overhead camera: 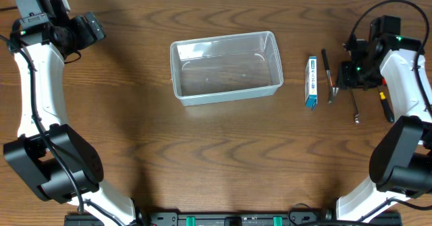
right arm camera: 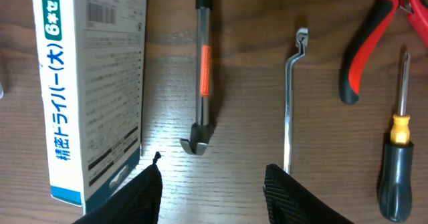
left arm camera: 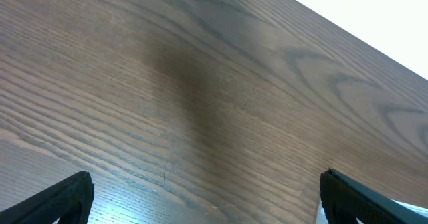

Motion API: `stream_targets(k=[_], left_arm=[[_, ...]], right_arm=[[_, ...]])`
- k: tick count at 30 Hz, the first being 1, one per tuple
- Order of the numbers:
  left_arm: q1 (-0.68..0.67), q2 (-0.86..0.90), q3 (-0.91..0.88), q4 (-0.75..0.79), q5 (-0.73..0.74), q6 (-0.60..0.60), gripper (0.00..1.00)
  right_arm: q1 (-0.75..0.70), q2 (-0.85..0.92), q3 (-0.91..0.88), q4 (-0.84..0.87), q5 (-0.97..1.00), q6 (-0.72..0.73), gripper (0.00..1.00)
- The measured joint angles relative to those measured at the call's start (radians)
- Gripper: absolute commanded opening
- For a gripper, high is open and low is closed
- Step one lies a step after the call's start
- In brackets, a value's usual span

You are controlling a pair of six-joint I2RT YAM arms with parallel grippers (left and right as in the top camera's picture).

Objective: Pack container
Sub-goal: 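Move right gripper over the black-handled tool beside the box, then lower right gripper and close on the black tool's shaft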

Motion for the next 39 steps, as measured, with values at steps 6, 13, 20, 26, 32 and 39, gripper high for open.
stream_targets(k=[6, 13, 20, 26, 32, 39], left_arm=[[0.000, 0.000, 0.000, 0.000, 0.000, 0.000, 0.98], [0.000, 0.000, 0.000, 0.000, 0.000, 0.000, 0.98], [0.000, 0.000, 0.000, 0.000, 0.000, 0.000, 0.98], [0.000, 0.000, 0.000, 0.000, 0.000, 0.000, 0.98], [0.000, 0.000, 0.000, 0.000, 0.000, 0.000, 0.98], [0.000, 0.000, 0.000, 0.000, 0.000, 0.000, 0.98]], right_arm=[[0.018, 0.011, 0.000, 0.002, 0.008, 0.006, 0.50], [0.024, 0.057, 0.000, 0.007, 0.011, 0.013, 0.50], [0.024, 0.067, 0.000, 0.005, 0.011, 0.014, 0.50], [0.024, 0.120, 0.000, 0.013, 0.011, 0.014, 0.49], [0.024, 0.162, 0.000, 0.022, 0.011, 0.014, 0.46], [0.024, 0.167, 0.000, 0.022, 0.011, 0.017, 0.43]])
